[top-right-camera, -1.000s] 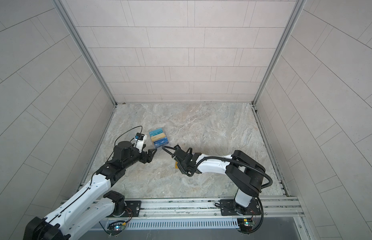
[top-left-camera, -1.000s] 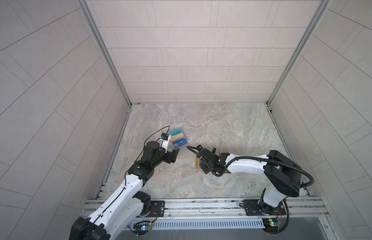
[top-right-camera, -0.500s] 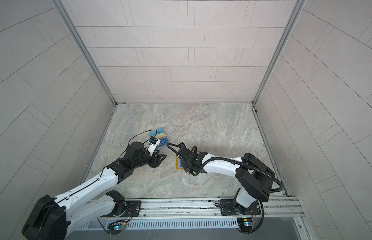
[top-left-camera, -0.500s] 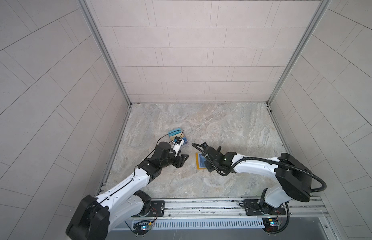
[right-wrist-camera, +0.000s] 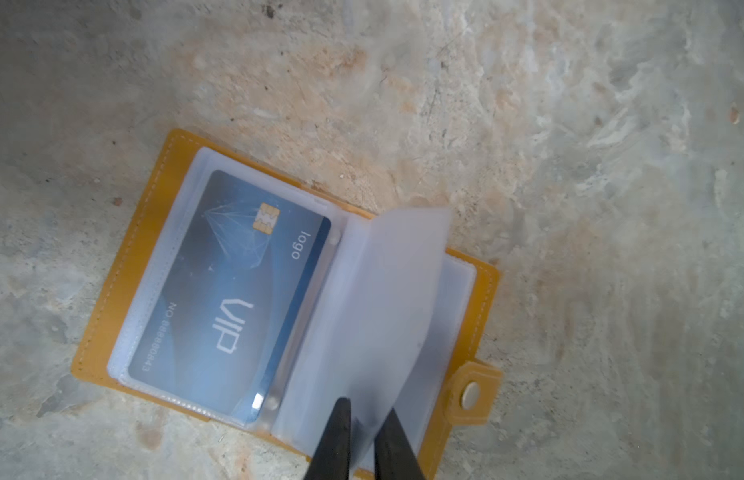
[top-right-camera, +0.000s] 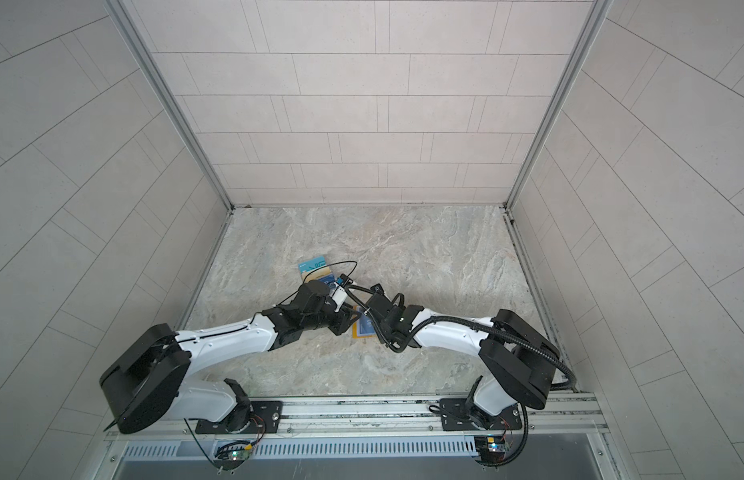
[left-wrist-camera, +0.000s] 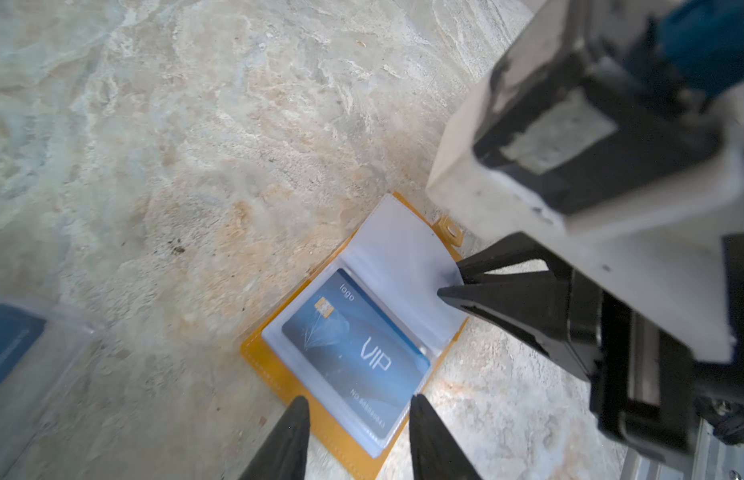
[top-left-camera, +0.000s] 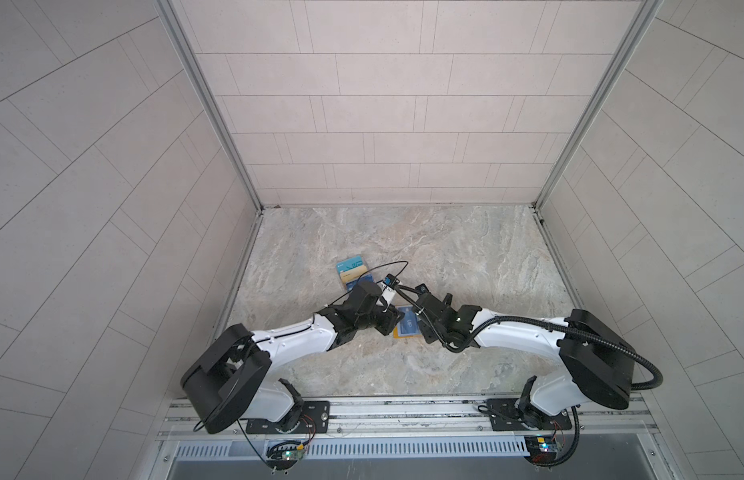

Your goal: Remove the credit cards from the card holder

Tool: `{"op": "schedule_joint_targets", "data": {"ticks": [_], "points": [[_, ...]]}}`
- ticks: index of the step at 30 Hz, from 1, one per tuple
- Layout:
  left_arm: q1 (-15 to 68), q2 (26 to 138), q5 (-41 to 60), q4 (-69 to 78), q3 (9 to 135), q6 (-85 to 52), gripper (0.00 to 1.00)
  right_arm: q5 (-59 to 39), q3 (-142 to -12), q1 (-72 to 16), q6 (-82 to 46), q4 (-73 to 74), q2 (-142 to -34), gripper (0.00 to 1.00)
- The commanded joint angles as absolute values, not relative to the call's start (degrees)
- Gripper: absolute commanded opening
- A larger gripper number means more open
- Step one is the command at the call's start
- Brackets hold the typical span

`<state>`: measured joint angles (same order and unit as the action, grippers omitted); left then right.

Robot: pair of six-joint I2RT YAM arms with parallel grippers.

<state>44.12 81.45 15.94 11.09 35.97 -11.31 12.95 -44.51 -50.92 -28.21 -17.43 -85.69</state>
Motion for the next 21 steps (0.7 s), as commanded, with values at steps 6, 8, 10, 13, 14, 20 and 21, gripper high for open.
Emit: {"op": "schedule_joint_targets", "data": {"ticks": [6,8,10,13,14,20,21], "points": [[44.9,87.1,14.5,13.6,39.0,-14.1,0.32,16.0,-42.1,-49.6,-31.3,-18.8,-82.7,0.18],[44.9,87.9,15.1,13.8,39.3,-14.2,0.29,16.2,-41.4,-49.4,-31.7,-18.7,-82.3,0.20],[44.9,88.6,15.9,14.3,39.3,-14.6,0.27,16.3,-41.0,-49.2,-32.0,-18.8,-81.9,0.21],[44.9,89.5,16.5,15.1,39.0,-15.3,0.25,16.7,-41.0,-49.3,-32.2,-19.8,-81.3,0.23],[44.8,89.7,16.5,15.3,38.9,-15.4,0.24,17.0,-41.2,-49.3,-32.2,-20.4,-80.9,0.24],[44.9,90.4,16.3,15.3,38.6,-16.0,0.22,18.9,-42.5,-49.2,-30.7,-24.6,-78.3,0.31],[44.9,90.5,16.3,15.4,38.6,-16.0,0.22,18.8,-42.8,-49.2,-30.2,-25.2,-77.6,0.32]]}}
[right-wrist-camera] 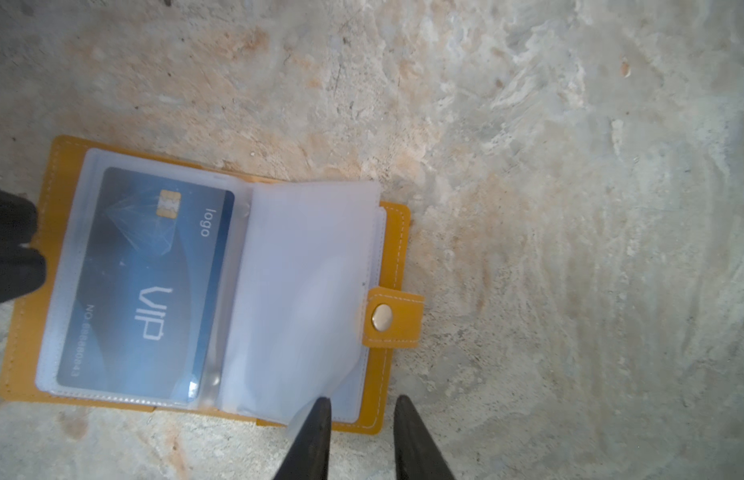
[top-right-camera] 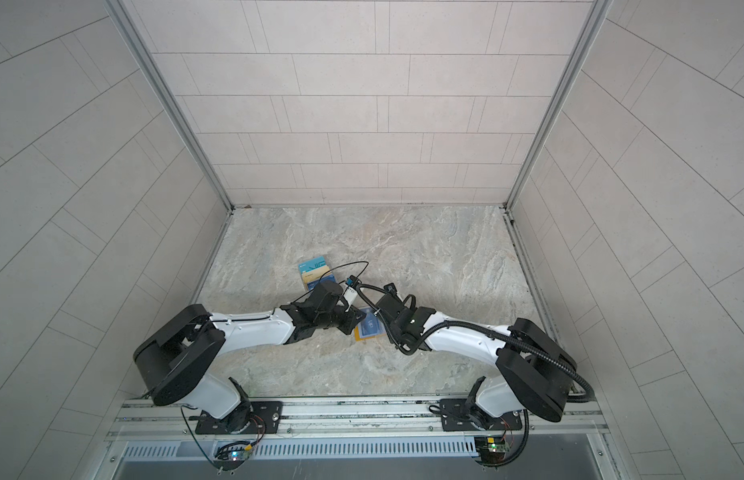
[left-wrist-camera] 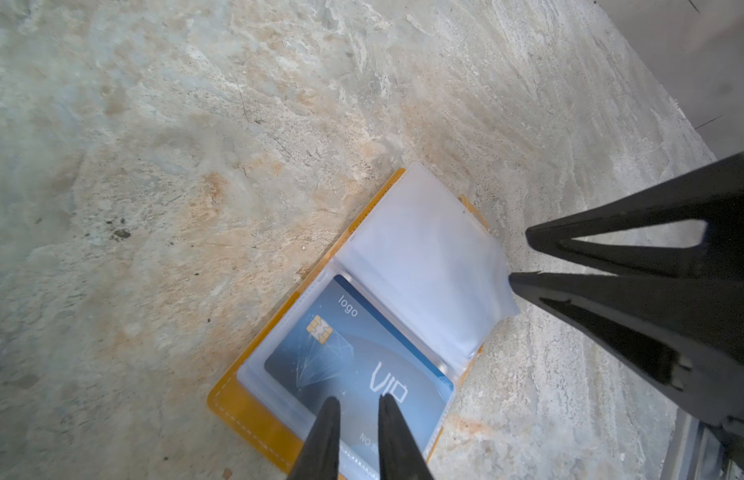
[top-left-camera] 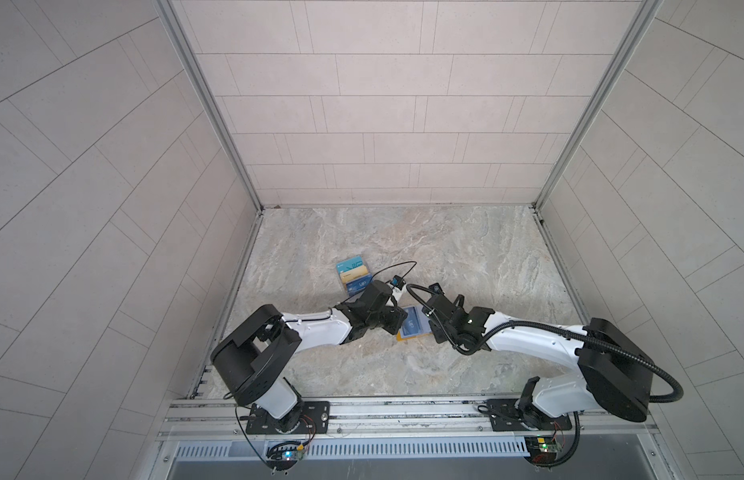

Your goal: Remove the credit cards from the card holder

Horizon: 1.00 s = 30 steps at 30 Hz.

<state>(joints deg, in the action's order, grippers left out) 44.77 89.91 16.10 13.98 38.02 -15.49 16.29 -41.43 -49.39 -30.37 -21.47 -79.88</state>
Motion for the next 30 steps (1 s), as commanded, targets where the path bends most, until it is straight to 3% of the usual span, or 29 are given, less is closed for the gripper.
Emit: {"op": "schedule_joint_targets", "data": {"ticks": [1,10,20,30], "points": [[45.0,90.7,16.3,15.5,38.4,-16.1,0.22,18.5,-42.9,-49.2,-29.7,-25.4,-77.0,0.34],[45.5,92.4,16.5,15.8,38.7,-16.6,0.20,16.6,-45.5,-47.1,-25.6,-26.5,-76.6,0.49],[46.0,94.7,16.1,16.9,38.6,-17.6,0.18,8.3,-47.9,-43.2,-22.3,-22.3,-82.8,0.51],[46.0,95.4,15.9,17.8,37.6,-17.9,0.17,11.5,-50.8,-43.2,-21.9,-23.0,-89.8,0.52]]}}
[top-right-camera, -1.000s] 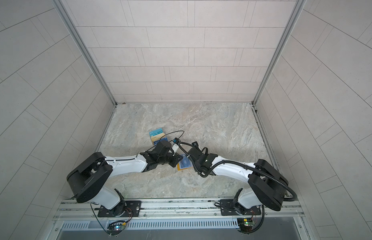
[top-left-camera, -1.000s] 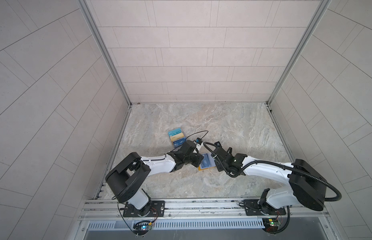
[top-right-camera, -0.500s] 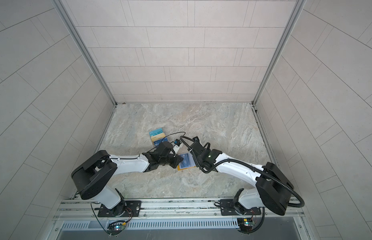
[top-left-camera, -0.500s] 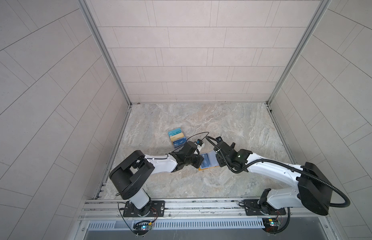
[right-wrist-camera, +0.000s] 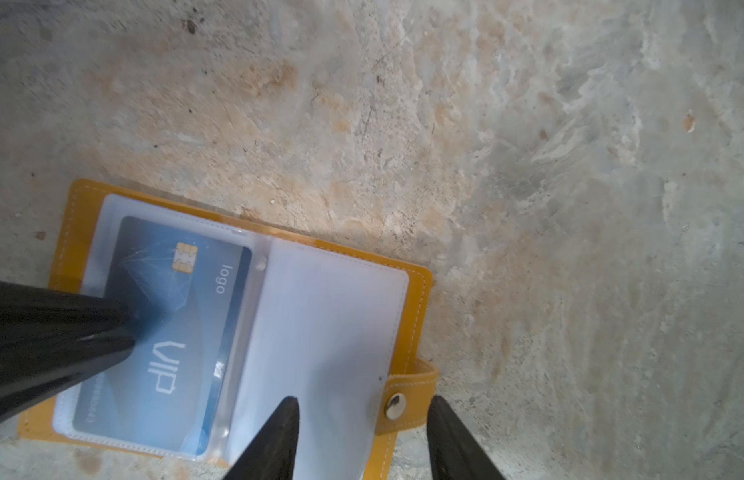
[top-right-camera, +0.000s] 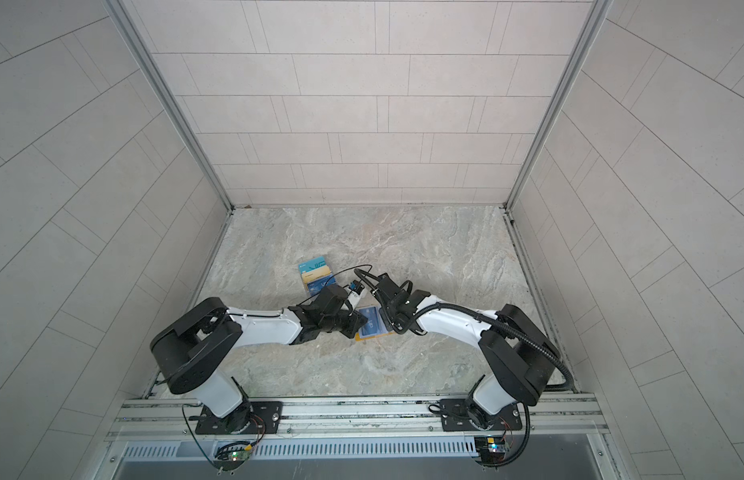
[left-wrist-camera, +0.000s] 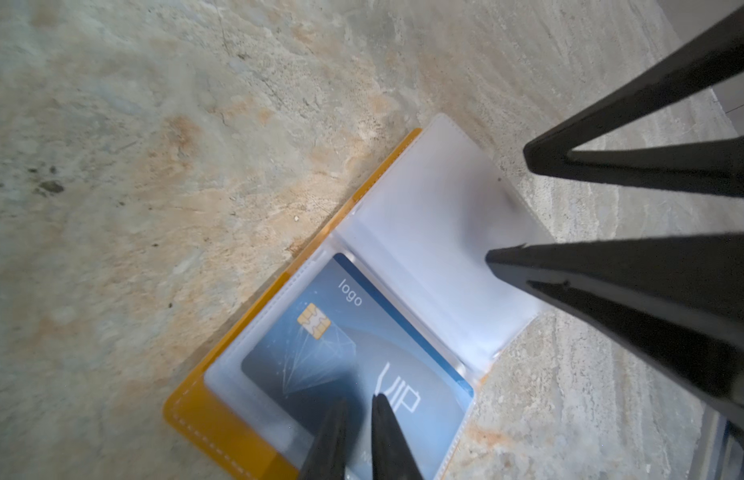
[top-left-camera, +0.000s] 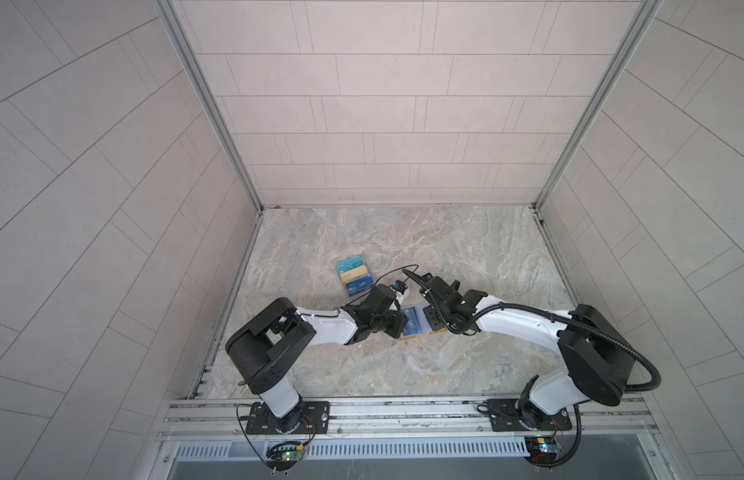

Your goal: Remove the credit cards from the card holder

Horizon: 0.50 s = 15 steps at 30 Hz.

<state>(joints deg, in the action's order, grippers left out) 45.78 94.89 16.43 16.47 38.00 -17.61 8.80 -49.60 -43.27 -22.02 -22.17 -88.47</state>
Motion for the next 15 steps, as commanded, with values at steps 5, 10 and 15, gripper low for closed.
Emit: {"op": "schedule_joint_targets", "data": {"ticks": [5,10,15], "points": [[46.0,95.6,15.9,18.0,37.4,-18.1,0.17,16.6,-51.8,-43.2,-22.5,-24.5,-92.0,0.53],[46.1,95.8,15.9,18.1,37.4,-18.0,0.17,20.0,-52.4,-43.2,-23.0,-25.8,-93.4,0.53],[46.0,96.1,15.9,18.0,37.3,-18.1,0.17,21.2,-52.3,-43.2,-23.5,-26.1,-93.1,0.53]]}}
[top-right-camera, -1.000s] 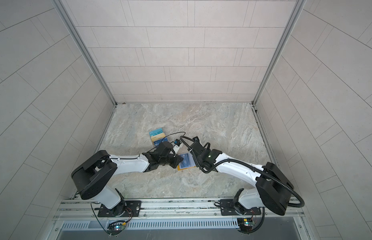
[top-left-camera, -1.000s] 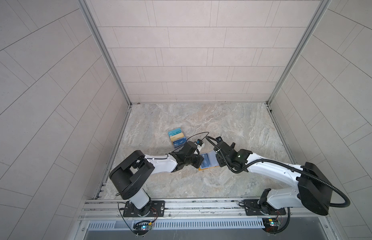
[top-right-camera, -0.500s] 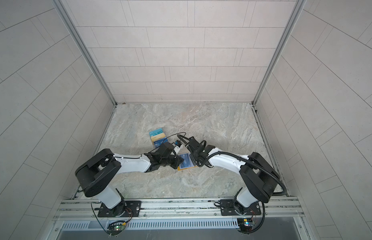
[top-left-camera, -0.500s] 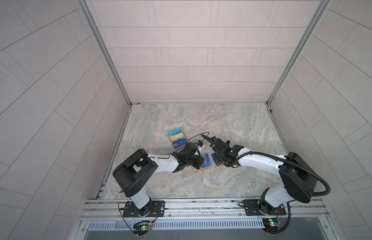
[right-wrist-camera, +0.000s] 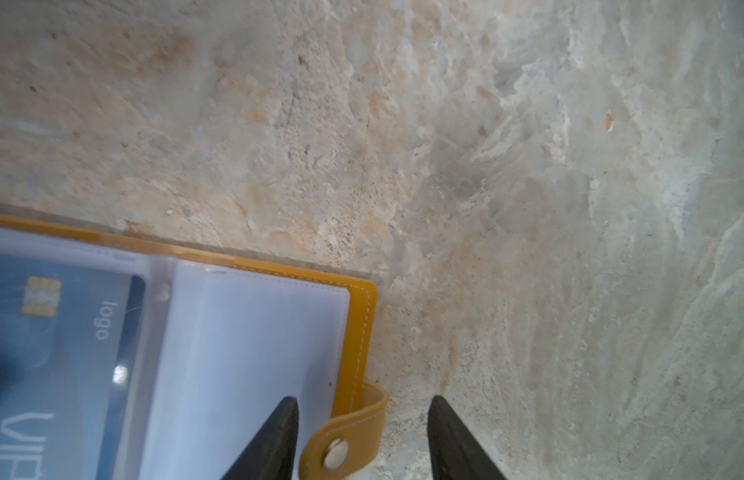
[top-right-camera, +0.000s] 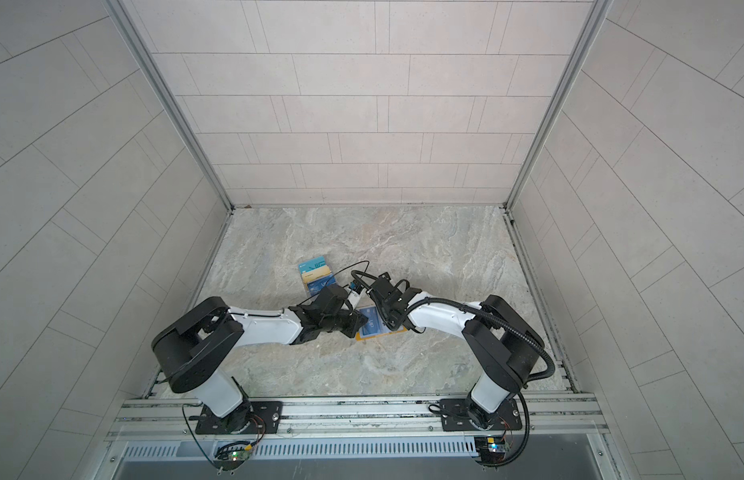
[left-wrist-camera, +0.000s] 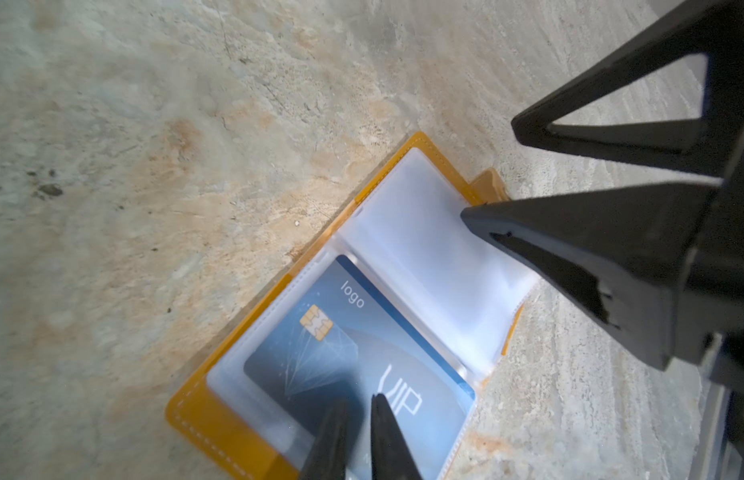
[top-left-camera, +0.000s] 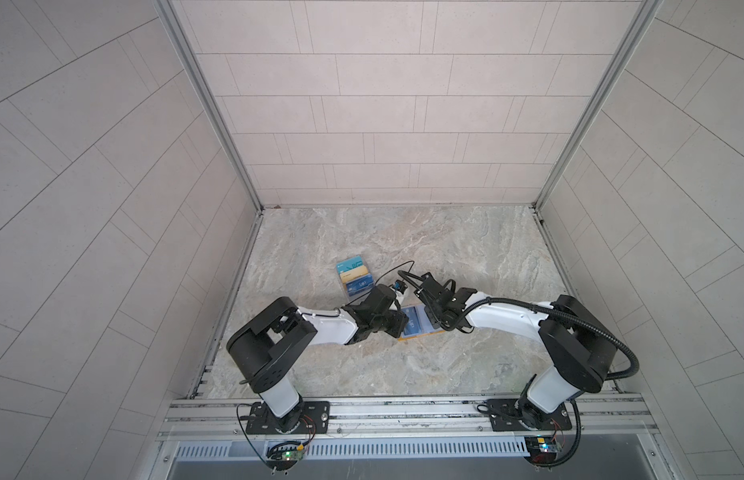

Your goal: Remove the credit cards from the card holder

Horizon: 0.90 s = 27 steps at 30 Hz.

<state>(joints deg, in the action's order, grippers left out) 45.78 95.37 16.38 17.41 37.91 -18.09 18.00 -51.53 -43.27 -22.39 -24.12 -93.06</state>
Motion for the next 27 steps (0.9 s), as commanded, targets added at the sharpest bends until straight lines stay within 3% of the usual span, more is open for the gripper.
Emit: {"op": "schedule_joint_targets", "data": {"ticks": [1,11,27], "points": [[46.1,96.2,15.8,18.1,37.3,-18.0,0.17,21.6,-52.3,-43.2,-23.6,-26.2,-92.9,0.53],[46.0,95.7,15.7,17.7,37.2,-18.1,0.17,22.4,-52.2,-43.2,-23.6,-27.6,-90.3,0.52],[46.1,92.7,14.9,18.7,35.9,-19.2,0.14,-12.2,-46.2,-39.1,-23.6,-21.2,-75.9,0.46]]}}
